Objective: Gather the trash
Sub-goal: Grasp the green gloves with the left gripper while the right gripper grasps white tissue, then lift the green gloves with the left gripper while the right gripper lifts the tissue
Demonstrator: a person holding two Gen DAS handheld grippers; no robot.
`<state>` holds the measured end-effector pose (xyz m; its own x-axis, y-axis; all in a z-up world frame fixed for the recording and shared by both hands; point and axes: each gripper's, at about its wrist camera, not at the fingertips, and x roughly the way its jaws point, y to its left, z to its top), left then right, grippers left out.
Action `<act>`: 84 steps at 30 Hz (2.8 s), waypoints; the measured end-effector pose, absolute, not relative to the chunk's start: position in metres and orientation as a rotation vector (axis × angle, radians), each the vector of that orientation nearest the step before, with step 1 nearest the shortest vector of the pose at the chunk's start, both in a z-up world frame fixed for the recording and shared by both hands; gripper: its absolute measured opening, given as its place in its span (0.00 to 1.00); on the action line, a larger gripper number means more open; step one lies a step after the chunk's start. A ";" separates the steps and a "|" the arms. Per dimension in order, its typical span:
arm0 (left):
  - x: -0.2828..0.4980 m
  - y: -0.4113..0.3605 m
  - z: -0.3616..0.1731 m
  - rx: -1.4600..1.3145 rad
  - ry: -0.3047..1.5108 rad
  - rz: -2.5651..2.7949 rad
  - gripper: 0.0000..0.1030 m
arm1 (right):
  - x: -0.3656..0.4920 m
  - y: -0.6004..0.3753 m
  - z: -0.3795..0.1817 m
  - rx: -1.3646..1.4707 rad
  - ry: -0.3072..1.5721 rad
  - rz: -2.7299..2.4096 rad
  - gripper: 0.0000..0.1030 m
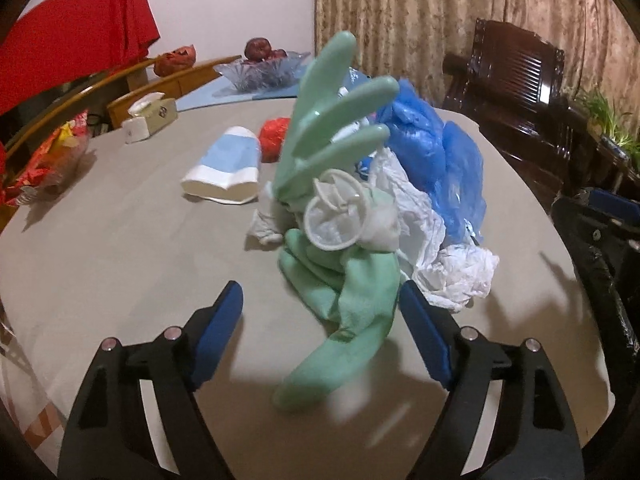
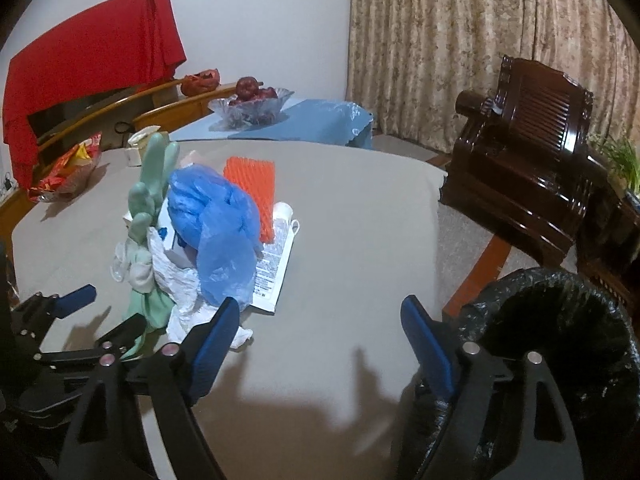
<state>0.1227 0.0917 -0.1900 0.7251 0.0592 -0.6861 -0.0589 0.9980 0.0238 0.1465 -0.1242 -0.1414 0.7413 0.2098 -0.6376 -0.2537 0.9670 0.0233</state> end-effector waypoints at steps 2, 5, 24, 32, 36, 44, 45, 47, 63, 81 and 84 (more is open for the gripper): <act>0.128 0.089 -0.193 0.002 0.764 0.053 0.72 | 0.149 -0.121 -0.144 -0.066 0.701 0.260 0.79; 0.134 0.088 -0.199 -0.023 0.780 0.007 0.46 | 0.151 -0.117 -0.146 -0.074 0.704 0.269 0.79; 0.097 0.122 -0.176 -0.079 0.737 -0.006 0.21 | 0.142 -0.063 -0.165 -0.095 0.737 0.412 0.64; 0.098 0.132 -0.181 -0.092 0.746 0.011 0.21 | 0.154 -0.041 -0.183 -0.122 0.778 0.402 0.62; 0.098 0.133 -0.180 -0.098 0.747 0.011 0.21 | 0.159 -0.035 -0.194 -0.114 0.836 0.433 0.40; 0.095 0.132 -0.175 -0.093 0.742 0.013 0.21 | 0.144 -0.040 -0.185 -0.092 0.827 0.496 0.20; 0.093 0.131 -0.173 -0.090 0.739 0.012 0.21 | 0.141 -0.042 -0.181 -0.089 0.819 0.498 0.20; 0.091 0.130 -0.170 -0.088 0.735 0.010 0.21 | 0.134 -0.046 -0.173 -0.080 0.798 0.506 0.20; 0.068 0.097 -0.131 -0.073 0.684 -0.069 0.21 | 0.094 -0.096 -0.103 -0.013 0.654 0.496 0.20; 0.083 0.004 -0.092 -0.025 0.631 -0.272 0.21 | 0.068 -0.204 -0.060 0.047 0.544 0.282 0.20; 0.086 -0.021 -0.091 -0.018 0.627 -0.325 0.21 | 0.062 -0.229 -0.057 0.055 0.538 0.225 0.20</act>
